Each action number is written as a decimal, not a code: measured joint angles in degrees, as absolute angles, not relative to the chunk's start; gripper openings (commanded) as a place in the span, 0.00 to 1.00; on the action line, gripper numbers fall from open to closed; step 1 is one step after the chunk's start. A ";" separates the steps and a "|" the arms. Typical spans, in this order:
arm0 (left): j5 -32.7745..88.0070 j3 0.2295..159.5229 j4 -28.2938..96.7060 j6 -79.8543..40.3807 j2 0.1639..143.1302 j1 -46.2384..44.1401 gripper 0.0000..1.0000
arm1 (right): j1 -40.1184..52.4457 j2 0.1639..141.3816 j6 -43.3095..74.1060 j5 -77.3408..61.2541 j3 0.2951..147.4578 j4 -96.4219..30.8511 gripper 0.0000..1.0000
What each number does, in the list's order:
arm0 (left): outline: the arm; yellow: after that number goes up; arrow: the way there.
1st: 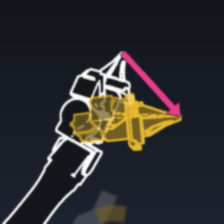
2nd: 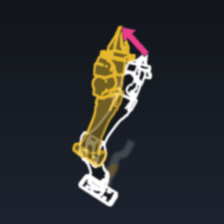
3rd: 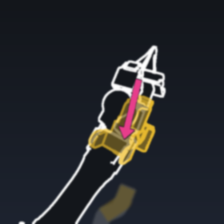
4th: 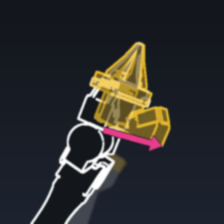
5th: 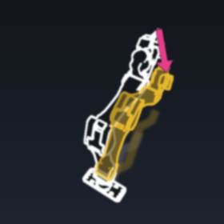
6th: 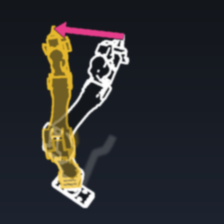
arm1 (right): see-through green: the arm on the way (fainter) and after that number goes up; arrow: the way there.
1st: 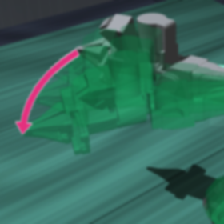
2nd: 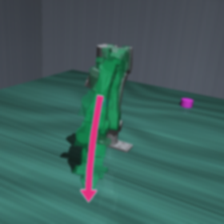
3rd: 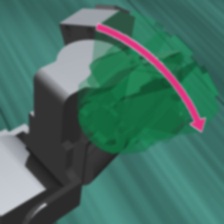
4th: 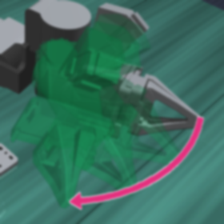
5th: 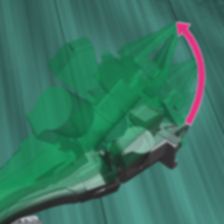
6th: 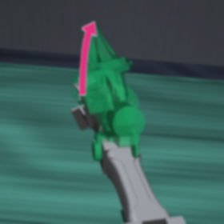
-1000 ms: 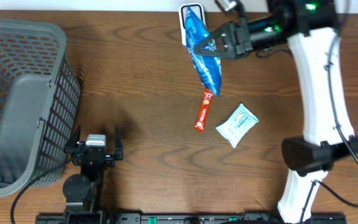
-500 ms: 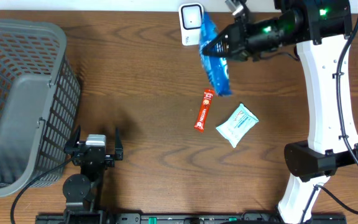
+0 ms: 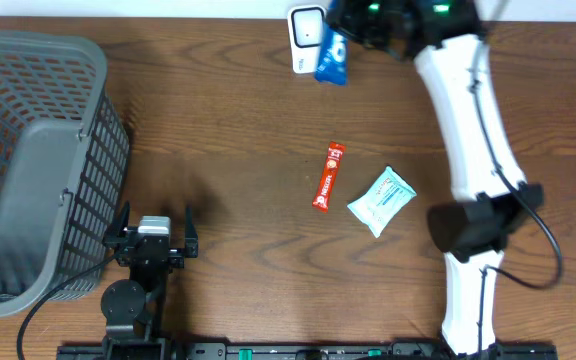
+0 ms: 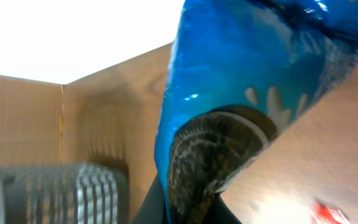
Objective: Scan the item barcode
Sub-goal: 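Carry the Oreo pack with the right gripper to the right table edge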
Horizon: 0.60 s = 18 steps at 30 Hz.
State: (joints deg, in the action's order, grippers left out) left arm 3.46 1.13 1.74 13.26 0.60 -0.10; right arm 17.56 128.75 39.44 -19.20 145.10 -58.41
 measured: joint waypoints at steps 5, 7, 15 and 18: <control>3.44 1.10 1.76 13.23 0.58 -0.10 0.98 | 19.40 136.03 43.55 -16.05 144.88 -47.44 0.01; 3.44 1.10 1.74 13.26 0.60 -0.10 0.98 | 19.92 138.34 45.43 -14.35 144.84 -42.13 0.01; 3.46 1.13 1.74 13.26 0.60 -0.10 0.98 | 20.43 146.78 53.71 -10.90 144.84 -27.81 0.01; 3.44 1.10 1.76 13.26 0.60 -0.10 0.98 | 20.38 150.23 56.64 -10.37 144.84 -25.10 0.01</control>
